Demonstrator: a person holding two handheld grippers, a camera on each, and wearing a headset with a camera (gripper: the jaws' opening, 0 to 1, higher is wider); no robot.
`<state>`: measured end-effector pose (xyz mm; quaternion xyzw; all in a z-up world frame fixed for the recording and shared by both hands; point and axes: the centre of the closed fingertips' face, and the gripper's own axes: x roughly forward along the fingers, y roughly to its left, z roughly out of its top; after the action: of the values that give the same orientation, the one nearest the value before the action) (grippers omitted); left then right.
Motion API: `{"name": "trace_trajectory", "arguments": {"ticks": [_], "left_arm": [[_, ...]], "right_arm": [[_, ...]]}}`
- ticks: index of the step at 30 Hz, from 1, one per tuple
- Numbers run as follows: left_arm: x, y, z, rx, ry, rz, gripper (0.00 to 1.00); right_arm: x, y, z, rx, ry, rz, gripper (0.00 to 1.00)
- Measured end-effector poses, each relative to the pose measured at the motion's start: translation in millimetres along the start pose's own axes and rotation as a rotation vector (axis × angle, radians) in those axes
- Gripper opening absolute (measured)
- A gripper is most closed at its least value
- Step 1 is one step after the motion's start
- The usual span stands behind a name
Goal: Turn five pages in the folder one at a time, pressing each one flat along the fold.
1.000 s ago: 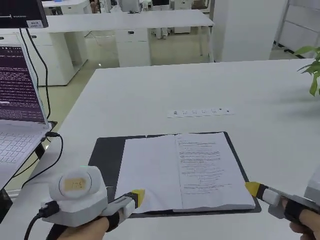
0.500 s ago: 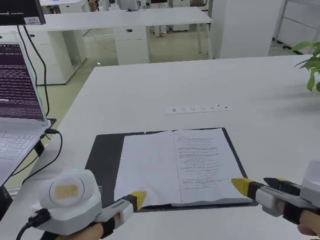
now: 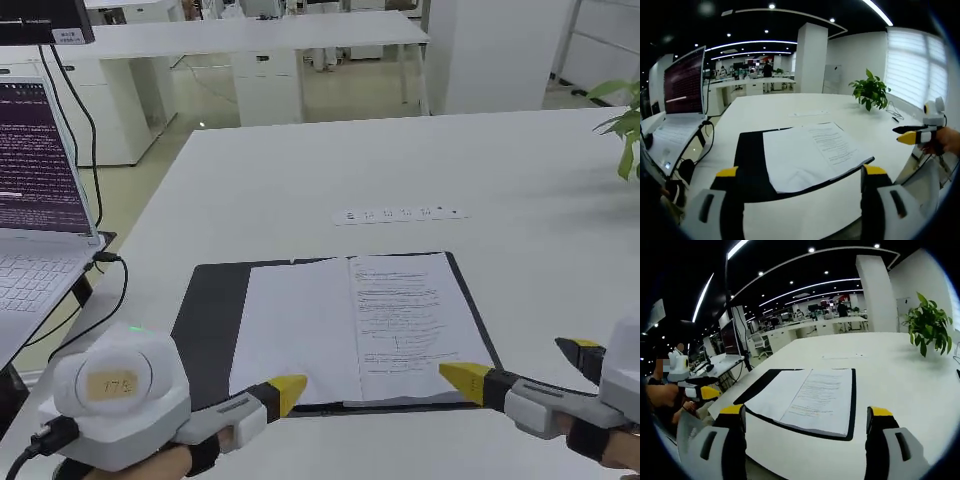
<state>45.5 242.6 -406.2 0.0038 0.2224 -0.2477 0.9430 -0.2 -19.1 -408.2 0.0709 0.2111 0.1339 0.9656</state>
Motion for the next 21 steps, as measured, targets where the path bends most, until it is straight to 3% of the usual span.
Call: {"name": "trace_trajectory", "arguments": {"ticks": [7, 14, 21], "left_arm": [[-3.9, 2.1, 3.6, -0.001, -0.003, 0.005, 0.99], [-5.2, 1.9, 13.4, 0.021, -0.022, 0.013, 0.99], [12.4, -12.2, 10.4, 0.040, 0.005, -0.018, 0.98]], "right_arm": [[-0.7, 1.5, 6.9, -0.019, -0.016, 0.012, 1.00], [-2.4, -7.3, 9.1, -0.019, -0.019, 0.001, 1.00], [-4.2, -17.1, 1.2, -0.005, -0.007, -0.015, 0.99]]}}
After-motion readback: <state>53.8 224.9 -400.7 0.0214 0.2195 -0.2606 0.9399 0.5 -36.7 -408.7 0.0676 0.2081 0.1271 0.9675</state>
